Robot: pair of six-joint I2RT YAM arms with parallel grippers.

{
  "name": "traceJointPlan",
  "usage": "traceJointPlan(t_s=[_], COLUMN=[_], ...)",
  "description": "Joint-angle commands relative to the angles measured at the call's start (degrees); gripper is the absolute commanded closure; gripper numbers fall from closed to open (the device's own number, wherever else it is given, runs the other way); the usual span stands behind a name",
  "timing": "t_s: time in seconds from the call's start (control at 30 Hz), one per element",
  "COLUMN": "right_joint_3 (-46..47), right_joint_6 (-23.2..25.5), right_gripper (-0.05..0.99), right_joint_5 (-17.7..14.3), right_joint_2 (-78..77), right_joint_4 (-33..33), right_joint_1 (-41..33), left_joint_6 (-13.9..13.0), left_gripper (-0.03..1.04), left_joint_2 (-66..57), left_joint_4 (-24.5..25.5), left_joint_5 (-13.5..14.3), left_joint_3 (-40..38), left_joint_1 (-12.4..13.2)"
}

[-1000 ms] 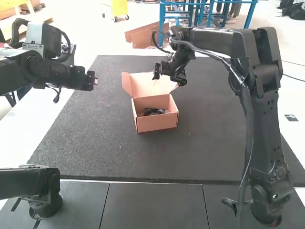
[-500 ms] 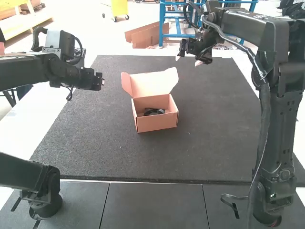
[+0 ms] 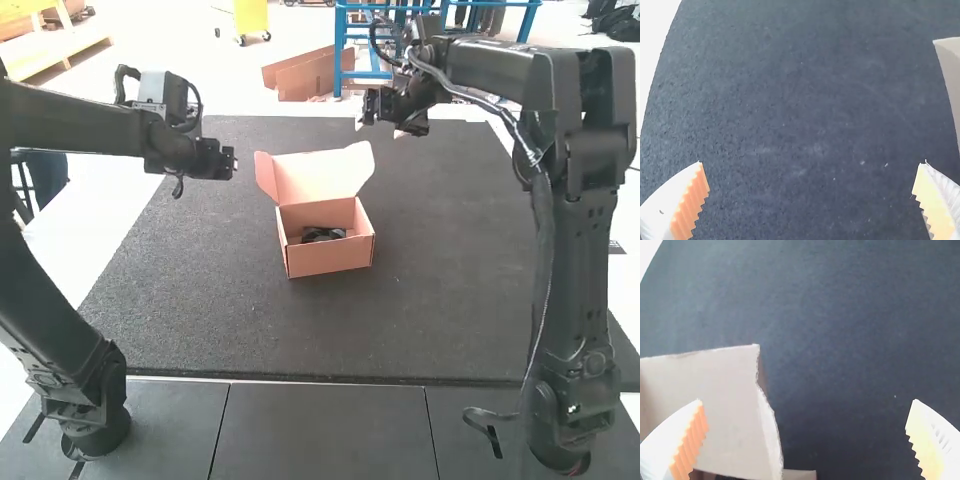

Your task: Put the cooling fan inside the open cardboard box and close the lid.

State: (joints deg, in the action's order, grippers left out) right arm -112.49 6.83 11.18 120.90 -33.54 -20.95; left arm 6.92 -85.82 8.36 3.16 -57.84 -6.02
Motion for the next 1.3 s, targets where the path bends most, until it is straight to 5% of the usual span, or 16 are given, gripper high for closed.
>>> traceJointPlan(t_s=[0.0, 0.17, 0.3, 0.6, 1.27], right_joint_3=[-2.0, -1.9, -1.9, -2.0, -2.0], right_joint_6=[-0.5, -2.1, -7.9, -14.9, -14.0], right_gripper=[0.03, 0.05, 0.06, 0.06, 0.2], right_joint_5=[1.1, 1.7, -0.6, -0.7, -0.5], right_joint_2=[0.8, 1.0, 1.2, 1.2, 1.1], right_joint_4=[0.2, -0.3, -4.2, -7.2, 2.0], right_joint_1=[-1.9, -2.3, -2.2, -0.9, -2.6], left_joint_6=[0.7, 2.1, 3.6, 6.5, 6.6], left_gripper=[0.04, 0.04, 0.04, 0.04, 0.04], left_joint_2=[-2.2, -6.3, -8.1, -8.7, -8.7], left_joint_4=[-1.4, -2.4, -2.4, -3.6, -4.1], left_joint_5=[-0.6, -1.4, -2.7, -4.2, -4.1], left_joint_3=[-3.6, -6.2, -7.5, -8.2, -8.4], left_joint_1=[-0.1, -0.5, -2.3, -6.5, -6.9])
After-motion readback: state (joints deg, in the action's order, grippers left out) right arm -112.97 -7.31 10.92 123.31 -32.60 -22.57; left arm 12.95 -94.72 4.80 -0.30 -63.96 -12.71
